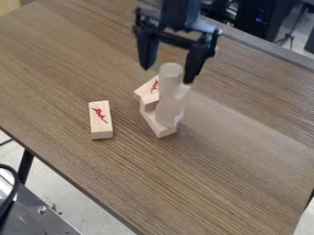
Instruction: Put the cylinder on top of the cube with hole
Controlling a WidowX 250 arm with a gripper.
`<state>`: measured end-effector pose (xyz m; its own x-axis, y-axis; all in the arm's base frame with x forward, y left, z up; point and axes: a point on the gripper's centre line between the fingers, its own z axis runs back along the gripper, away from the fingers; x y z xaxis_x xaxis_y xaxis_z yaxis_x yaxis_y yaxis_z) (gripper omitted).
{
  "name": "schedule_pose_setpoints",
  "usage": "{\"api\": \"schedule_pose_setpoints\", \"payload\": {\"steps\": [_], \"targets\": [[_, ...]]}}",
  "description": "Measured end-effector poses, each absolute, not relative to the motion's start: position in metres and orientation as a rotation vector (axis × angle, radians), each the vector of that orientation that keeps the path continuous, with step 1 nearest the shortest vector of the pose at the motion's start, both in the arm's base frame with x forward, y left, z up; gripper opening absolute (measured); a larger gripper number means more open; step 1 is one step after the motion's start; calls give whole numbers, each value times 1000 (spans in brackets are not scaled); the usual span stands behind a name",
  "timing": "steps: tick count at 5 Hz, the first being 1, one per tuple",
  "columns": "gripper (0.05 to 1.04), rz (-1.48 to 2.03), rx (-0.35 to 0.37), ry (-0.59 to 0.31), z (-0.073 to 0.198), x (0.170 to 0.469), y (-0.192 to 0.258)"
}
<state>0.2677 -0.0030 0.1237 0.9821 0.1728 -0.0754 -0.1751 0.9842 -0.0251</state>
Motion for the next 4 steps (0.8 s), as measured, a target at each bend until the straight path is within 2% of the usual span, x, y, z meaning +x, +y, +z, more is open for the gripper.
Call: {"api": "schedule_pose_setpoints", "payload": {"steps": [1,2,3,4], "targets": [[1000,197,-57,27,137,269,-5],[1000,195,-62,-14,162,268,-5],[1000,180,-62,-30,176,261,-5],[1000,165,-36,-16,172,256,-2]]}}
